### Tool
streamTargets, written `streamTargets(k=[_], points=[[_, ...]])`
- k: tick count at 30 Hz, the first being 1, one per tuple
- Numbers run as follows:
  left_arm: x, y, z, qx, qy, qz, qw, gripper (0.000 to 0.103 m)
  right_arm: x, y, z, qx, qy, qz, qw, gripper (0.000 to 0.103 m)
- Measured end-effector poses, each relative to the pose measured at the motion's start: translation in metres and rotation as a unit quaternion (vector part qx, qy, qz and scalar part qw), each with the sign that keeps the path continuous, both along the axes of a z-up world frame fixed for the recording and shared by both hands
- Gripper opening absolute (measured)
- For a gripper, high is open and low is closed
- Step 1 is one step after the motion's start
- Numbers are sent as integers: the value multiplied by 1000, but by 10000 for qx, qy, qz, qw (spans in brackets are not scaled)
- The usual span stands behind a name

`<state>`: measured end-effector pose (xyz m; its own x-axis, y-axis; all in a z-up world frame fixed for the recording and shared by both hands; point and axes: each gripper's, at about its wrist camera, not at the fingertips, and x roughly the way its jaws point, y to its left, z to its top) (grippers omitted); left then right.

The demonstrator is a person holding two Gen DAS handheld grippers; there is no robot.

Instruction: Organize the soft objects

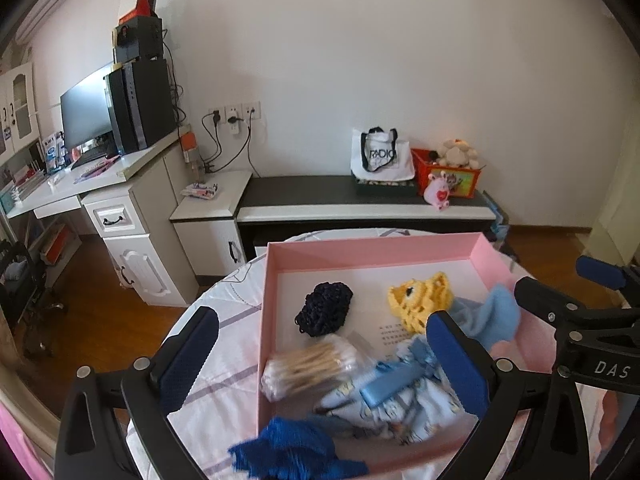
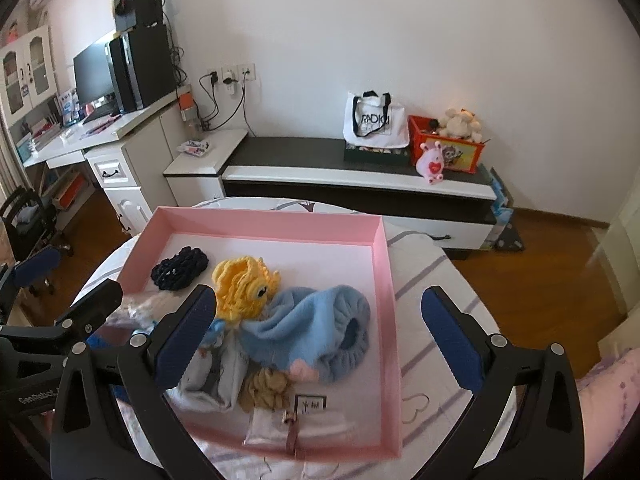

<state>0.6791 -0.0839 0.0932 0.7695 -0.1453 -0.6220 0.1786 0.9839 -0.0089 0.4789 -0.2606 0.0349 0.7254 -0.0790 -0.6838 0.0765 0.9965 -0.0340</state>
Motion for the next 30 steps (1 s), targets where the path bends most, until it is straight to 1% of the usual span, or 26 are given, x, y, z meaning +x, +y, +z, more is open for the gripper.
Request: streamTargets(k=[11,17,22,30], points=[[-74,10,23,-244,-229,-40,9994,103,-68,12,25,-104,-362,-45,9993,103],[-121,18,33,-355,-367,-8,9987,103,-107,17,34,-183,-578,-87,9981,103],[-157,18,38,-331,-471,13,9983,103,-140,20,39,-261,-769,-192,9965,103],[-210,12,41,-270,-669,161,9973,103,-183,21,44,-215,-982,-243,9946,103]])
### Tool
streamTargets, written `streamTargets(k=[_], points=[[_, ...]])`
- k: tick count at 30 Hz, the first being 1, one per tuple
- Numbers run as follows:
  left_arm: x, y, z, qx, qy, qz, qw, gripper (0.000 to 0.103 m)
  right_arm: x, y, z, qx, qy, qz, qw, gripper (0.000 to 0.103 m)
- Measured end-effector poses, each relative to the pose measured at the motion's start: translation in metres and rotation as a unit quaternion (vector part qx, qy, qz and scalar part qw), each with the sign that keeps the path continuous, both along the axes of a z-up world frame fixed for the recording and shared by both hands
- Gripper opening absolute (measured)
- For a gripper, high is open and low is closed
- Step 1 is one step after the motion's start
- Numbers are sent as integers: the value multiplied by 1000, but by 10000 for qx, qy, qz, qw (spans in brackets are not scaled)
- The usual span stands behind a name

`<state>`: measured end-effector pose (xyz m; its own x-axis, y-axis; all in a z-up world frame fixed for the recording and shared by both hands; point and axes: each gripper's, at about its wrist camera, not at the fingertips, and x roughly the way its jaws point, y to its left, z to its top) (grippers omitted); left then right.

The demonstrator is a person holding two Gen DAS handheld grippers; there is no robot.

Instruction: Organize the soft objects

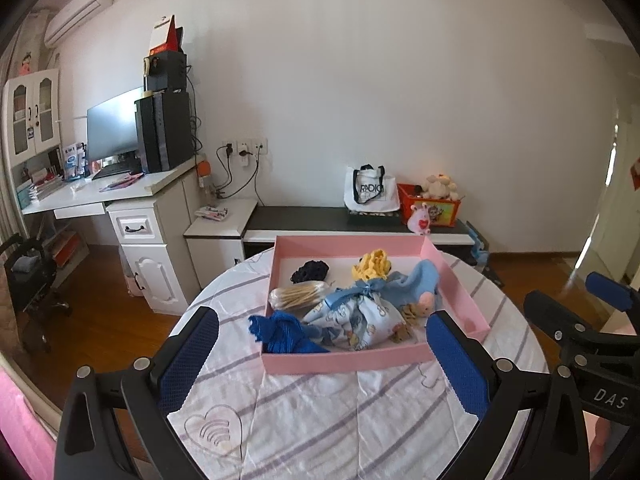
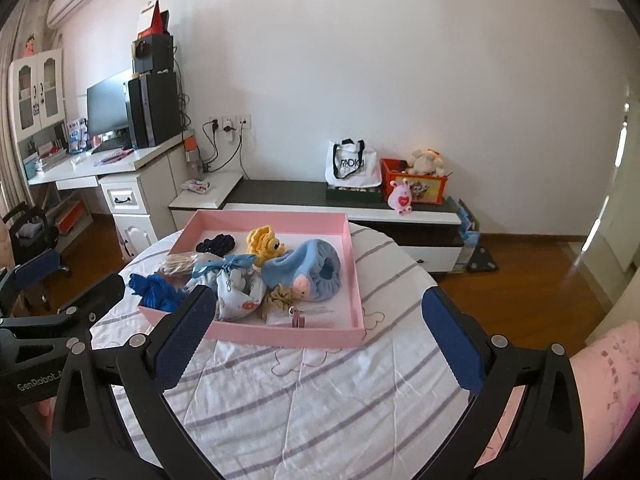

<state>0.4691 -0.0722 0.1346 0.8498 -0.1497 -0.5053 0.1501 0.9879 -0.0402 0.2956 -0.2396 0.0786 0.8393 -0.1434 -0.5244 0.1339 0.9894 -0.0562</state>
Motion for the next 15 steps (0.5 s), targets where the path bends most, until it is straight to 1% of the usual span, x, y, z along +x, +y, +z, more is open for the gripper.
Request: streamTargets(k=[8,15], points=[[-49,-2,7,-9,-237,-13,9997,103,-44,3,10,-30,-342,-78,9994,103],[-93,0,16,-18,-653,20,9979,103,-77,11,23,-97,-706,-102,9974,103]])
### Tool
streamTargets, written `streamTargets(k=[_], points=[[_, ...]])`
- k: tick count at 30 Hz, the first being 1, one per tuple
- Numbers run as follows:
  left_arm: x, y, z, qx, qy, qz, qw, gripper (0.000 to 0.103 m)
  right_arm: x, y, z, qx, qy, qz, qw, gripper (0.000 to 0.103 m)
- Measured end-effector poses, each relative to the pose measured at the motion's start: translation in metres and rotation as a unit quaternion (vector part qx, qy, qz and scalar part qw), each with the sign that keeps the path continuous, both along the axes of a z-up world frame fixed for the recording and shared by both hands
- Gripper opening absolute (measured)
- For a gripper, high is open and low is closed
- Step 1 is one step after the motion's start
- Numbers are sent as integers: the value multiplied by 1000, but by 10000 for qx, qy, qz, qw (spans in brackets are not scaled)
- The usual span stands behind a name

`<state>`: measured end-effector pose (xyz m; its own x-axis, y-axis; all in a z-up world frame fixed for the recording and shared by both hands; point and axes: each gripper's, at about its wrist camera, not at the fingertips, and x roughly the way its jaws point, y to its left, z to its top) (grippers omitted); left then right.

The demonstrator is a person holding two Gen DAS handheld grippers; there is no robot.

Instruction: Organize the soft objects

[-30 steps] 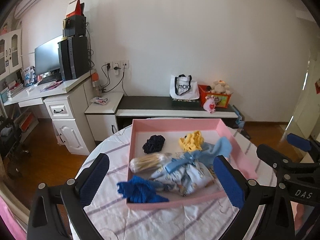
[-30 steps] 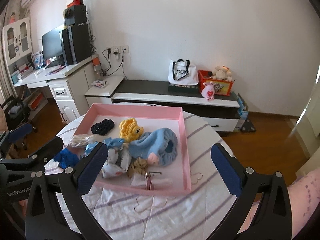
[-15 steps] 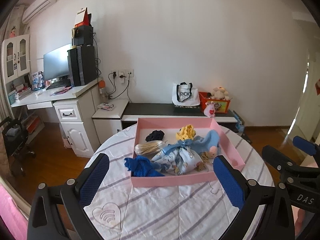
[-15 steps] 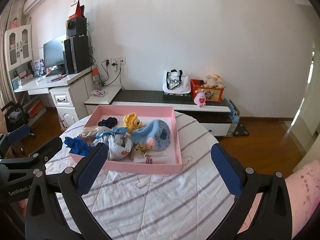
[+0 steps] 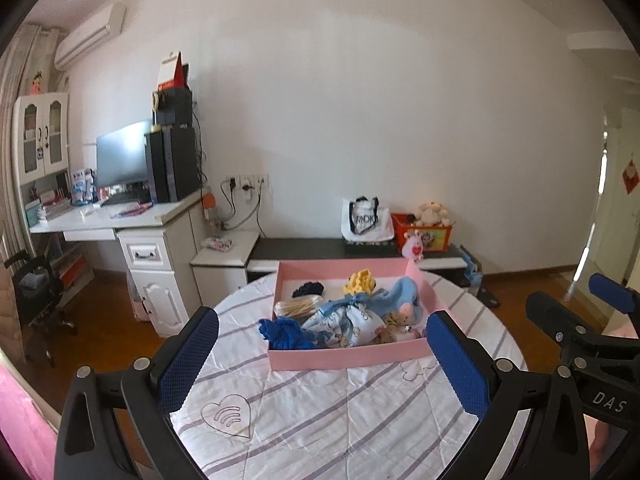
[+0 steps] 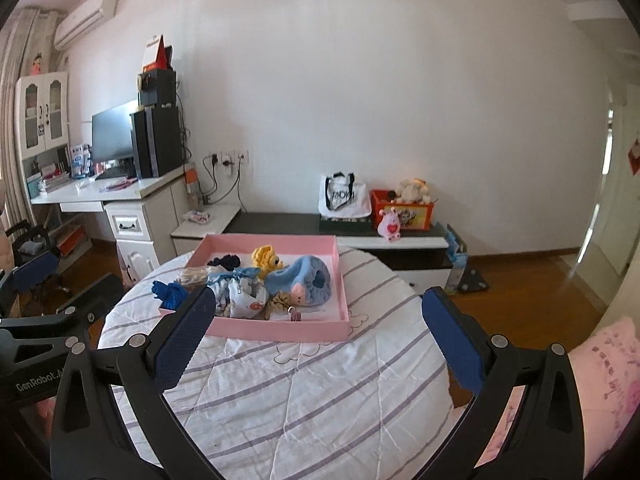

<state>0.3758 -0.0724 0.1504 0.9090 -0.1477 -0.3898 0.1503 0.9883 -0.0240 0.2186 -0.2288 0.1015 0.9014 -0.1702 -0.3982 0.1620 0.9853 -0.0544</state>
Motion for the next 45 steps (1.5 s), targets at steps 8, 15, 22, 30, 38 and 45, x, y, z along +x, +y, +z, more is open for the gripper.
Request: streamTargets(k=[8,15,22,30,38,45], points=[[-44,4,4,13,-427,104,9990,103,-31,10,15,-117,-411,35,9991,103],[-68,3,3,7,-698,163,9974,103,-52,19,24,-269,-716,11,9971,103],[-82,1,0,6,-846,177,9963,103,-71,25,29,-326,-898,78,9954,103],[-89,1,0,-8,-941,215,9953,103,-79,28,32,-359,-1039,60,9939,103],[-92,-1,-2,32,-1004,197,9948,103,-81,25,32,-327,-1085,-32,9936,103],[-95,-1,-3,17,-1025,175,9946,103,-83,26,33,-341,-1105,-72,9933,103]])
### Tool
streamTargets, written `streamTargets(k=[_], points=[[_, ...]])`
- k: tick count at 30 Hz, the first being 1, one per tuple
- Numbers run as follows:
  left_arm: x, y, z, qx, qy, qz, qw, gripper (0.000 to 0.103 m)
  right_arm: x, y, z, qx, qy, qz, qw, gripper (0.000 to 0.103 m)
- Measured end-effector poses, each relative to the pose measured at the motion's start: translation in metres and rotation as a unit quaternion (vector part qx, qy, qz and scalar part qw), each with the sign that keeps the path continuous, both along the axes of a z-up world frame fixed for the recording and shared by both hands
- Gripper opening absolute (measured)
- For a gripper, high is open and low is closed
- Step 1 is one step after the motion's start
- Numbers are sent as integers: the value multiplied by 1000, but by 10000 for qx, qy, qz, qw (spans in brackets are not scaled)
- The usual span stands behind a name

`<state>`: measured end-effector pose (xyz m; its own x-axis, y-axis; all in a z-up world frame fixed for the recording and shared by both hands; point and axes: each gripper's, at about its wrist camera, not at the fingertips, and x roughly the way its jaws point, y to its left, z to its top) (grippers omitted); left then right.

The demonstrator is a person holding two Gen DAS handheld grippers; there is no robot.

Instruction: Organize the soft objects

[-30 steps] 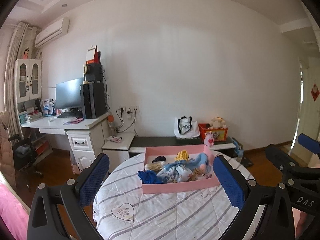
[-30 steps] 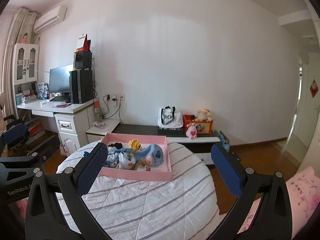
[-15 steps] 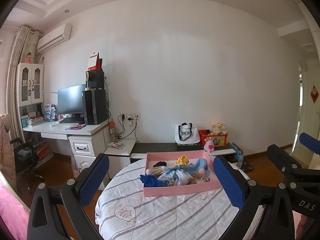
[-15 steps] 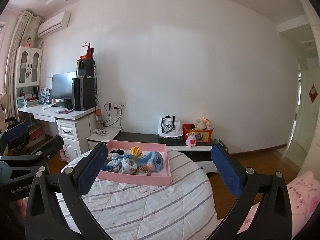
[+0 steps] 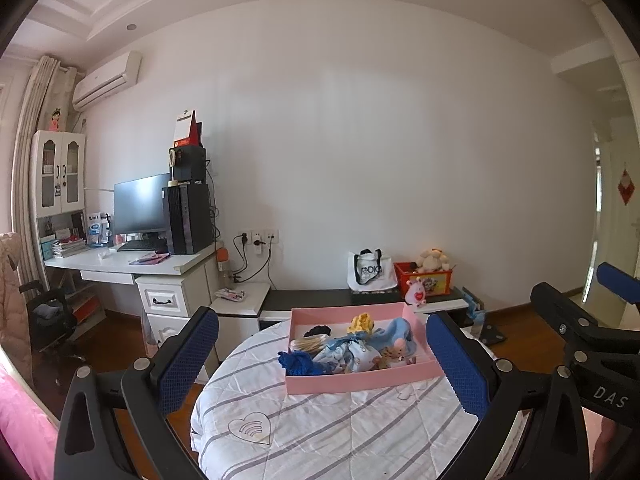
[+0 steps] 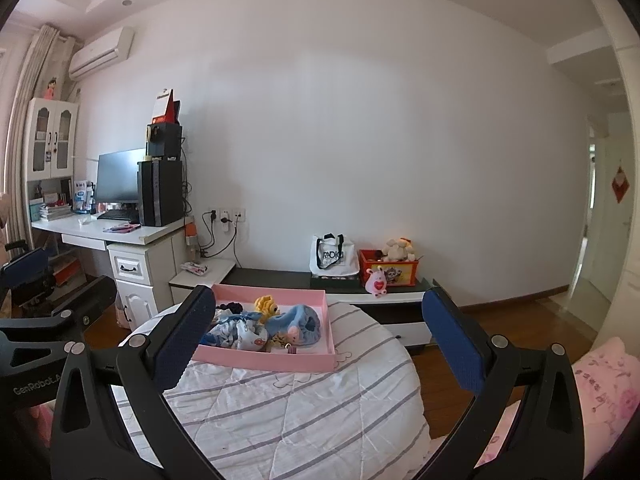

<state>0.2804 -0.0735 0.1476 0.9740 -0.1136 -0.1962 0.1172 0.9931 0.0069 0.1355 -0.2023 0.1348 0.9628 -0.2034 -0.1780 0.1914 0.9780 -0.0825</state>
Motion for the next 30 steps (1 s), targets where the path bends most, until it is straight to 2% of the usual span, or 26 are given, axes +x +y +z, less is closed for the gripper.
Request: streamTargets(k=[30], points=[[-3,-2,-5,-20,-112,57,9999,103,-7,2,5,-51,-103,-38,9999,103]])
